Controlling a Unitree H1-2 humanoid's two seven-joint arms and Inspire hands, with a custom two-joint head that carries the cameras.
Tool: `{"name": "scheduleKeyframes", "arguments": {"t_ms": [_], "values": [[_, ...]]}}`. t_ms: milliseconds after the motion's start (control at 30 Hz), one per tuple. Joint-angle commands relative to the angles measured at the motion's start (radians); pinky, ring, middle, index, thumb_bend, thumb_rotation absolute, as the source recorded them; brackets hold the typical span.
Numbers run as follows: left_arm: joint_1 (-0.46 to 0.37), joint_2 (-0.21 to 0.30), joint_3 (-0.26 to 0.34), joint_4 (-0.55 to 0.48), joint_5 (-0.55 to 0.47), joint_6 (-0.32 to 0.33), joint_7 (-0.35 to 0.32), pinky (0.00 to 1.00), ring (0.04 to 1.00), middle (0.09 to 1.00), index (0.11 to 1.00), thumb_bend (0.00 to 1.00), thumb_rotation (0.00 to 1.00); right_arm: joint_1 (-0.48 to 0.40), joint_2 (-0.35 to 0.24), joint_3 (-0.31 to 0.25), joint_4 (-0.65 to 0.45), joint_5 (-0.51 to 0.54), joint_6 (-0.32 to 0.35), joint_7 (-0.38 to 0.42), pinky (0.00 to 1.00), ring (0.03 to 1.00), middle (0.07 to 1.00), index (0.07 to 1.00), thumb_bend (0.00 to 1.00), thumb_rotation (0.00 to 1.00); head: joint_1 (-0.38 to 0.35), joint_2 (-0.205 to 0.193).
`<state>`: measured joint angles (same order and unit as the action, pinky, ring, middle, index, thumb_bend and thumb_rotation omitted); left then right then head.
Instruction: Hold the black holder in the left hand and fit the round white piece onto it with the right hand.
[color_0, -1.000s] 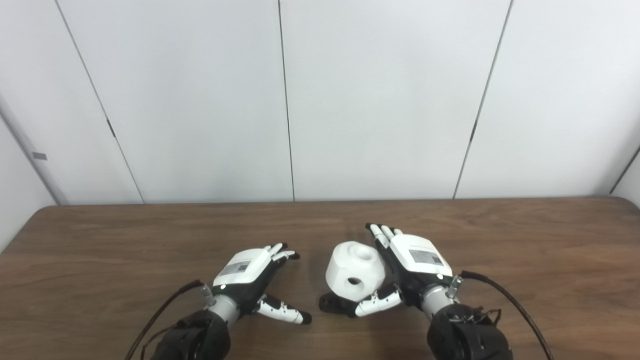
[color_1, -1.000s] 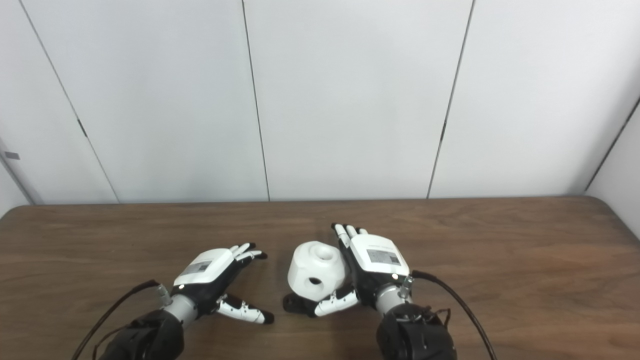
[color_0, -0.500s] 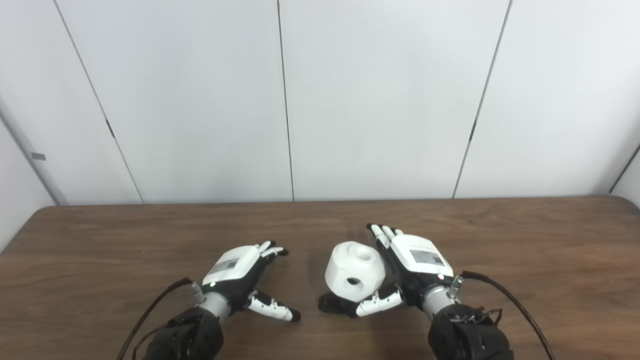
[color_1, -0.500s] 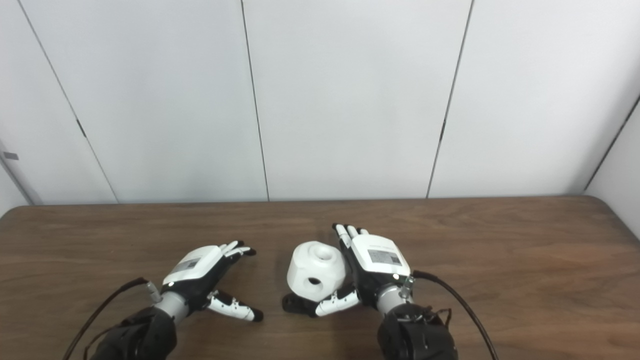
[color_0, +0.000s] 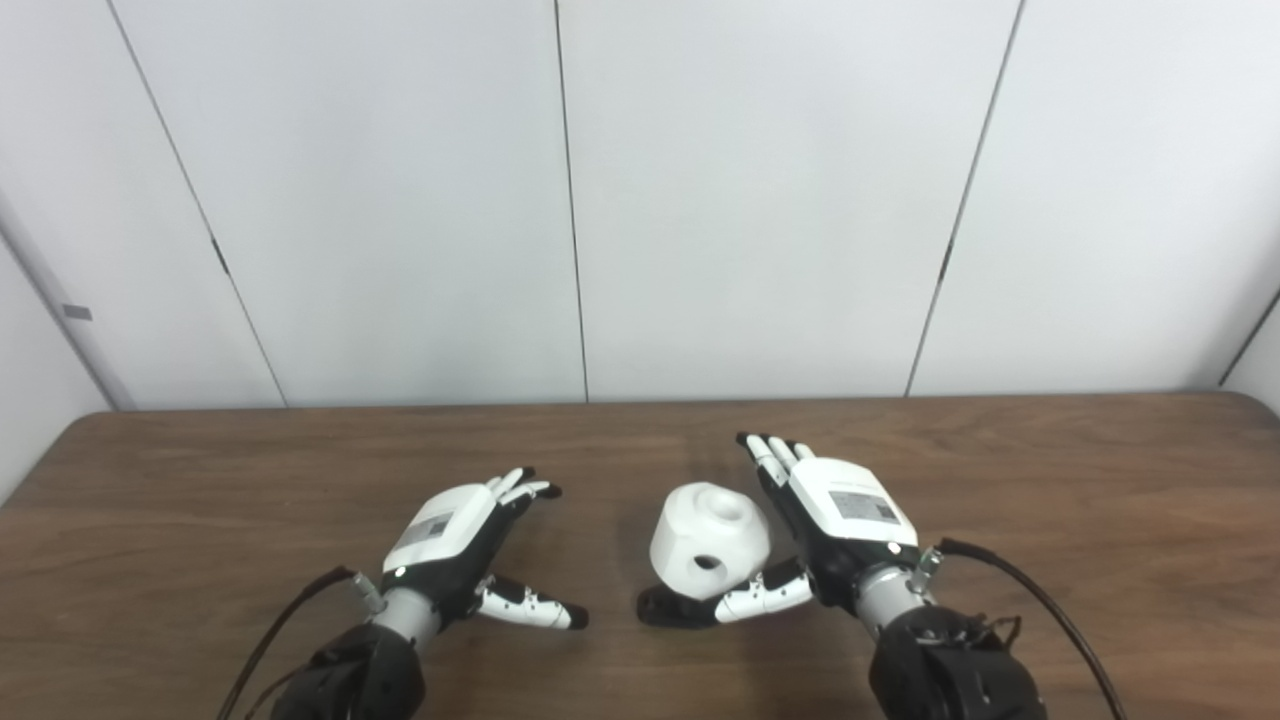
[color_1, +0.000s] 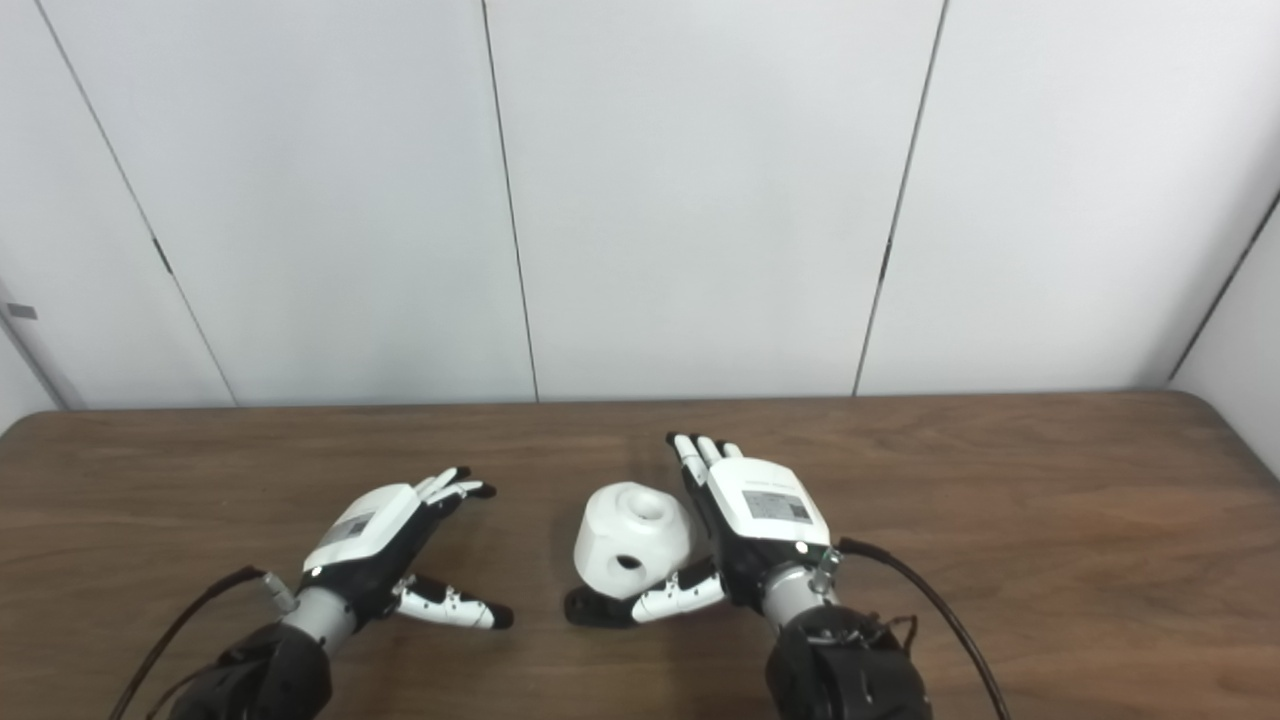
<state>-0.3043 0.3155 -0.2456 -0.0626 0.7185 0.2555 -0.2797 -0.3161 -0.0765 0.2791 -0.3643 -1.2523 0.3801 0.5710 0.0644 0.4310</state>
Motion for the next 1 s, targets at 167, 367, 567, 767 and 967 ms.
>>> {"name": "scheduleKeyframes", "arguments": {"t_ms": [167,367,567,767,967], "values": [[-0.015,0.006,0.052,-0.036,-0.029,0.014,0.033,1.00,1.000,1.000,0.904,1.00,0.39,-0.018,0.003,0.017,-0.083,-0.001,-0.026,0.016,0.74,1.000,1.000,1.000,1.00,0.52,0.004,0.001],[-0.009,0.002,0.084,-0.052,-0.064,0.026,0.038,1.00,1.000,1.000,0.920,1.00,0.43,-0.004,0.005,0.027,-0.125,0.009,-0.035,0.040,0.76,1.000,1.000,1.000,1.00,0.50,0.006,0.002],[0.003,-0.011,0.110,-0.062,-0.093,0.025,0.069,1.00,1.000,1.000,0.925,1.00,0.45,0.007,0.006,0.030,-0.157,0.016,-0.042,0.074,0.78,1.000,1.000,1.000,1.00,0.50,0.008,-0.003],[0.019,-0.017,0.128,-0.082,-0.116,0.015,0.096,1.00,1.000,1.000,0.929,0.98,0.47,0.020,0.007,0.026,-0.201,0.031,-0.061,0.090,0.76,1.000,1.000,1.000,1.00,0.51,0.008,-0.011],[0.048,-0.039,0.151,-0.118,-0.146,0.019,0.124,1.00,1.000,1.000,0.944,0.94,0.44,0.033,0.004,0.018,-0.253,0.054,-0.071,0.113,0.78,1.000,1.000,1.000,1.00,0.52,0.011,-0.020]]}}
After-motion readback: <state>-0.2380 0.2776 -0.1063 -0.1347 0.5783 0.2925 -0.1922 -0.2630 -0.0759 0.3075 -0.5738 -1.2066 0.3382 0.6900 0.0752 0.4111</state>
